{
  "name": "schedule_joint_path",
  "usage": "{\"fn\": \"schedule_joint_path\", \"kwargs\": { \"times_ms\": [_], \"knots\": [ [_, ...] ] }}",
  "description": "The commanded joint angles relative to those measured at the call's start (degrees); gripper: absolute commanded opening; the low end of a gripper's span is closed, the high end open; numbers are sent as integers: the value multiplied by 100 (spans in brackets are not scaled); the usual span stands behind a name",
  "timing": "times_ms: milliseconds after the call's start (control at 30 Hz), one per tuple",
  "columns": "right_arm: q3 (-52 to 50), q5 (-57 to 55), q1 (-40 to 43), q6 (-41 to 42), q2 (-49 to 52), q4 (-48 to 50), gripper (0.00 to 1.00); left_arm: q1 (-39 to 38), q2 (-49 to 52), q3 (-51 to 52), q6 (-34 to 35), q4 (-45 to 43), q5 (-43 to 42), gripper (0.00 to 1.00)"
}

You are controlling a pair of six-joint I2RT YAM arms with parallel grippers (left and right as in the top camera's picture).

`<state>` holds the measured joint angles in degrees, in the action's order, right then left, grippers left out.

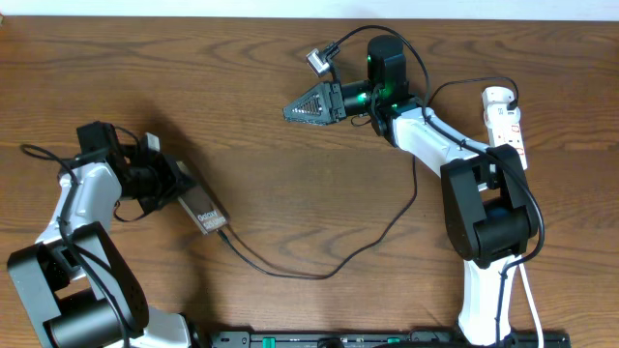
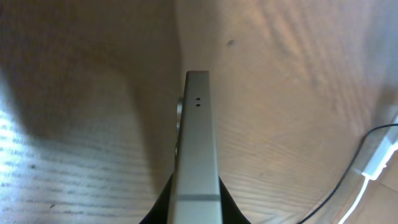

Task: Plug charger to phone and switch on socket
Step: 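Lower the phone with the left gripper onto the table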

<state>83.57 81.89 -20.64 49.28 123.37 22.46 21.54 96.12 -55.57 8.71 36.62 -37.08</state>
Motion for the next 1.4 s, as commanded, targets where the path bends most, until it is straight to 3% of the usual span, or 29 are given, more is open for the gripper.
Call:
{"fn": "schedule_joint_path", "kwargs": {
  "times_ms": [0,1367],
  "knots": [
    [96,98,-46,-116,-35,4,99,-2,-61,157,-120,-24,70,7],
    [96,101,-46,-177,-35,4,99,-2,-61,822,-74,-46,354,7]
  ]
}}
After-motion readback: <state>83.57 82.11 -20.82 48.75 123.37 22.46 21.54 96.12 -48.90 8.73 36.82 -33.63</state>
